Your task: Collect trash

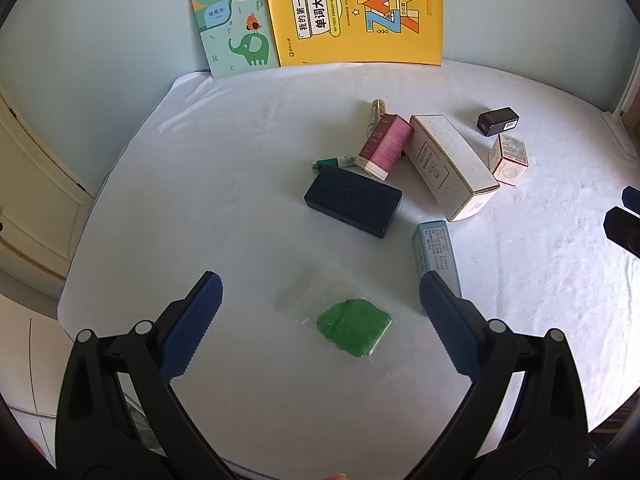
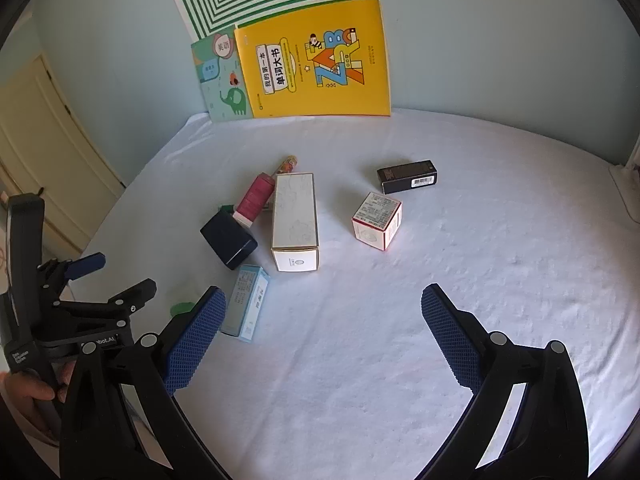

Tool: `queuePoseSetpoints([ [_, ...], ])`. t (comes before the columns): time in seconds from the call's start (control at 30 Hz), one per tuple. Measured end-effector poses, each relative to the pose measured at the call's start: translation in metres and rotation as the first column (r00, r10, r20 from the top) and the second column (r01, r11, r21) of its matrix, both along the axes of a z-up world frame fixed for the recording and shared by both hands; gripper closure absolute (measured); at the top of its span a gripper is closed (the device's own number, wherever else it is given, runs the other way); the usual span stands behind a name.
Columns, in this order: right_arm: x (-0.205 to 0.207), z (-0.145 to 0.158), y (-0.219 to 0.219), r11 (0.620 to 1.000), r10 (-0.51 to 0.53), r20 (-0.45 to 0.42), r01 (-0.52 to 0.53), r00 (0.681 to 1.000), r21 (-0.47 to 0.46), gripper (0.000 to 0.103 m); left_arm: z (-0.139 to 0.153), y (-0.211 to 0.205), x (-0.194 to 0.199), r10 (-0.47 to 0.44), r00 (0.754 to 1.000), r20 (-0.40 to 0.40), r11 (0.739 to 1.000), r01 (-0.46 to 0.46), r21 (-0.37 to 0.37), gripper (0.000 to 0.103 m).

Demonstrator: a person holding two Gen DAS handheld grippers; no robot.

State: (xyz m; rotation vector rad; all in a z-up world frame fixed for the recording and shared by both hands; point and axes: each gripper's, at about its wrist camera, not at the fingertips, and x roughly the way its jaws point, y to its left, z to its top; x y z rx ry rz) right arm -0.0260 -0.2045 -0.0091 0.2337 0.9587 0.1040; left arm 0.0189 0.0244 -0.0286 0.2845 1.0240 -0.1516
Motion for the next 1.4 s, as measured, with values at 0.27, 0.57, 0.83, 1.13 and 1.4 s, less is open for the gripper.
queuePoseSetpoints([
  [0.27,0.020,-0.016,-0.001,1.000,0.007,-0.047,-0.007,0.999,-0.004,0.006,-0.015,-0.002,0.026,-0.014,0.999,-0.043,1.000,0.015,0.023,0.007],
  [0.57,0.059,-0.038,-0.012,1.000,-0.026,-0.111,0.028,0.993,0.015,0.006,-0.040,-0.008,0.063,-0.037,0.994,-0.105,0.999,0.039,0.023,0.007],
  [0.83,0.091,-0.057,-0.024,0.998,-0.061,-0.157,0.066,0.986,0.022,0.006,-0.061,-0.014,0.092,-0.065,0.983,-0.174,0.998,0.063,-0.017,0.007],
  [1.13,0.116,-0.076,-0.032,0.997,-0.064,-0.194,0.070,0.979,0.023,0.006,-0.078,-0.023,0.112,-0.070,0.971,-0.228,0.996,0.056,-0.065,0.007],
  [1.4,0.132,-0.088,-0.036,0.998,-0.049,-0.223,0.056,0.974,0.027,0.006,-0.093,-0.025,0.126,-0.111,0.956,-0.273,0.991,0.088,-0.096,0.007],
])
